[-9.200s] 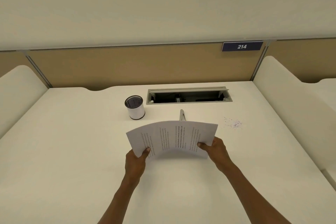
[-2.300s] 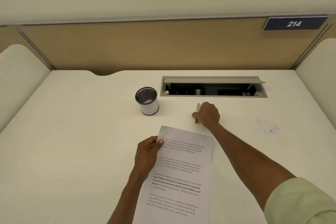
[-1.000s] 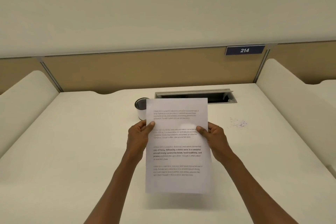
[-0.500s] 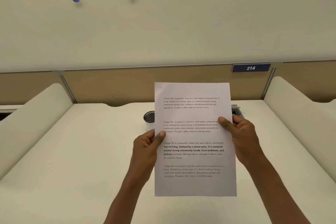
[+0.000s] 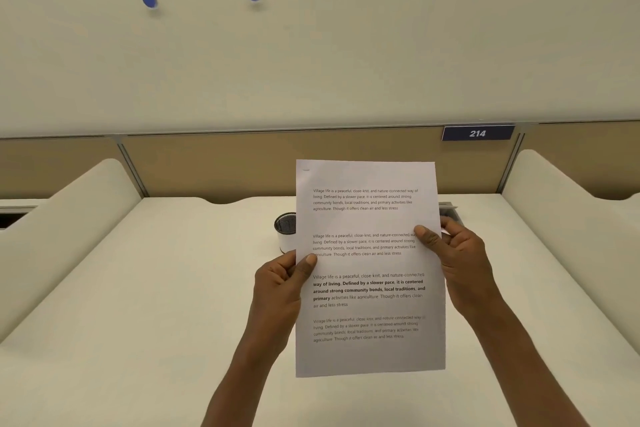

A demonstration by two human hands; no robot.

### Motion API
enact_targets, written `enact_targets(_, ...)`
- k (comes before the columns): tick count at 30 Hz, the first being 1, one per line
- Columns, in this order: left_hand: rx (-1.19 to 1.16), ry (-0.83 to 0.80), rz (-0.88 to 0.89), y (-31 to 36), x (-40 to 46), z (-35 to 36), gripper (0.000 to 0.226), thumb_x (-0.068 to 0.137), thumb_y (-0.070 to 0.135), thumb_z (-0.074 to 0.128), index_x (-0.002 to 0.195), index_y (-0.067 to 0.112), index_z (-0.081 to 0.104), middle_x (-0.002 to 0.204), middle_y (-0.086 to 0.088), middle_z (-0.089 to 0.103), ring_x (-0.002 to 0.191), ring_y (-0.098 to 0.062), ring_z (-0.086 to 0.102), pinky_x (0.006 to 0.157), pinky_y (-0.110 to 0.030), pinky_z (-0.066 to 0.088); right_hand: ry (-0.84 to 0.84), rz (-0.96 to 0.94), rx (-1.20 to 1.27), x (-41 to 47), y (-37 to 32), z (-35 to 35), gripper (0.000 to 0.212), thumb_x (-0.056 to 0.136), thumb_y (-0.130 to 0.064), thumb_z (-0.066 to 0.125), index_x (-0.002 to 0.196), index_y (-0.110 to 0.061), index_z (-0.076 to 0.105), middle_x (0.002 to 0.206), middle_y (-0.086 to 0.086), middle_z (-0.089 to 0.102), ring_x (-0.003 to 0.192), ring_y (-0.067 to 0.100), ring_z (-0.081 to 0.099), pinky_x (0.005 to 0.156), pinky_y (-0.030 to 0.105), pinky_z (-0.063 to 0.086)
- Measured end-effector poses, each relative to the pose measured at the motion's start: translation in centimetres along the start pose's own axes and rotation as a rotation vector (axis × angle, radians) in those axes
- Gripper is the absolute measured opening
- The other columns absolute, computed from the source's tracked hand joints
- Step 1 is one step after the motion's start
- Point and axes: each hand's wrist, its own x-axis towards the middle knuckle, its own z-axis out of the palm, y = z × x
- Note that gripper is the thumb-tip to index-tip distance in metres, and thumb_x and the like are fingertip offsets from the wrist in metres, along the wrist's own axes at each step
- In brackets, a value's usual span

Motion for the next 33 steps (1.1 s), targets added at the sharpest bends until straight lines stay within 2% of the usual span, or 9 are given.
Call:
enact_targets(3, 0.005, 0.016, 0.000, 0.0, -0.2, 0.1, 0.020, 0.099, 0.014, 0.059, 0.110, 0.005, 0.073, 0.101, -0.015, 0.078, 0.091, -0.036, 0.075, 0.079, -0.045, 0.062, 0.149, -0.080, -0.267, -0.1, 0.1, 0.4, 0.073, 0.074, -0.037, 0.078, 0.136, -0.022, 0.044, 0.116, -0.007, 0.067, 0.101, 0.017, 0.066, 0.077, 0.030, 0.054)
enact_targets(6, 0.047, 0.041, 0.019, -0.2, -0.3, 0.4, 0.020, 0.100, 0.015, 0.059, 0.109, 0.007, 0.074, 0.099, -0.012, 0.078, 0.089, -0.034, 0.076, 0.081, -0.048, 0.062, 0.256, -0.222, -0.562, -1.4, -0.2, 2.0, 0.071, 0.071, -0.047, 0.079, 0.130, -0.022, 0.050, 0.118, -0.007, 0.062, 0.103, 0.016, 0.059, 0.079, 0.029, 0.048)
enact_targets(10, 0.108, 0.108, 0.091, -0.6, -0.6, 2.0, 0.018, 0.101, 0.019, 0.059, 0.103, 0.014, 0.076, 0.089, -0.007, 0.079, 0.082, -0.029, 0.076, 0.075, -0.045, 0.062, 0.104, -0.218, -0.760, -4.7, -1.2, 6.3, 0.075, 0.073, -0.061, 0.071, 0.133, -0.021, 0.053, 0.125, -0.006, 0.062, 0.101, 0.009, 0.059, 0.084, 0.032, 0.053)
enact_targets(14, 0.201, 0.175, 0.165, -1.6, -1.2, 3.8, 0.027, 0.103, 0.019, 0.056, 0.087, 0.018, 0.077, 0.079, -0.003, 0.078, 0.070, -0.023, 0.073, 0.061, -0.039, 0.057, -0.057, -0.120, -0.822, -6.9, -1.8, 10.1, 0.082, 0.077, -0.067, 0.063, 0.143, -0.024, 0.040, 0.125, -0.012, 0.057, 0.101, 0.003, 0.050, 0.076, 0.010, 0.041)
enact_targets(20, 0.224, 0.068, 0.155, -2.8, -2.2, 6.2, 0.044, 0.097, 0.003, 0.048, 0.058, 0.007, 0.067, 0.056, -0.007, 0.054, 0.056, -0.016, 0.053, 0.052, -0.025, 0.046, 0.030, -0.155, -0.876, -5.9, -0.5, 11.7, 0.032, 0.096, -0.040, 0.049, 0.121, -0.021, 0.054, 0.096, 0.000, 0.069, 0.093, 0.022, 0.065, 0.076, 0.030, 0.048)
enact_targets(23, 0.327, 0.027, 0.350, -3.6, -2.5, 6.1, 0.024, 0.091, 0.015, 0.060, 0.109, 0.019, 0.075, 0.098, 0.010, 0.075, 0.095, -0.009, 0.067, 0.079, -0.024, 0.052, 0.110, -0.249, -0.889, -4.7, 0.5, 10.9, 0.022, 0.101, -0.025, 0.041, 0.112, -0.018, 0.058, 0.101, 0.005, 0.071, 0.089, 0.026, 0.066, 0.081, 0.041, 0.056)
enact_targets(25, 0.469, -0.042, 0.414, -5.9, -1.9, 5.0, 0.053, 0.094, 0.028, 0.063, 0.145, 0.031, 0.049, 0.148, 0.019, 0.051, 0.139, -0.001, 0.044, 0.111, -0.023, 0.040, 0.094, -0.287, -0.873, -4.0, 0.6, 10.0, 0.018, 0.102, -0.023, 0.040, 0.105, -0.016, 0.056, 0.098, 0.002, 0.069, 0.083, 0.023, 0.066, 0.076, 0.039, 0.057)
enact_targets(29, 0.271, 0.330, 0.143, -5.1, -1.2, 2.7, 0.055, 0.096, 0.046, 0.060, 0.143, 0.039, 0.034, 0.150, 0.021, 0.038, 0.143, -0.017, 0.041, 0.113, -0.036, 0.039, -0.009, -0.348, -0.779, -2.6, 0.2, 7.6, 0.015, 0.100, -0.018, 0.043, 0.091, -0.012, 0.054, 0.075, 0.002, 0.062, 0.067, 0.027, 0.057, 0.061, 0.040, 0.047)
enact_targets(33, 0.137, 0.505, -0.085, -3.2, 1.1, -0.8, 0.074, 0.096, 0.054, 0.056, 0.154, 0.015, 0.032, 0.159, 0.000, 0.037, 0.147, -0.022, 0.036, 0.113, -0.034, 0.031, -0.130, -0.216, -0.496, -2.0, -1.3, 5.7, 0.017, 0.100, -0.019, 0.048, 0.105, -0.019, 0.065, 0.096, 0.001, 0.072, 0.086, 0.023, 0.068, 0.078, 0.043, 0.057)
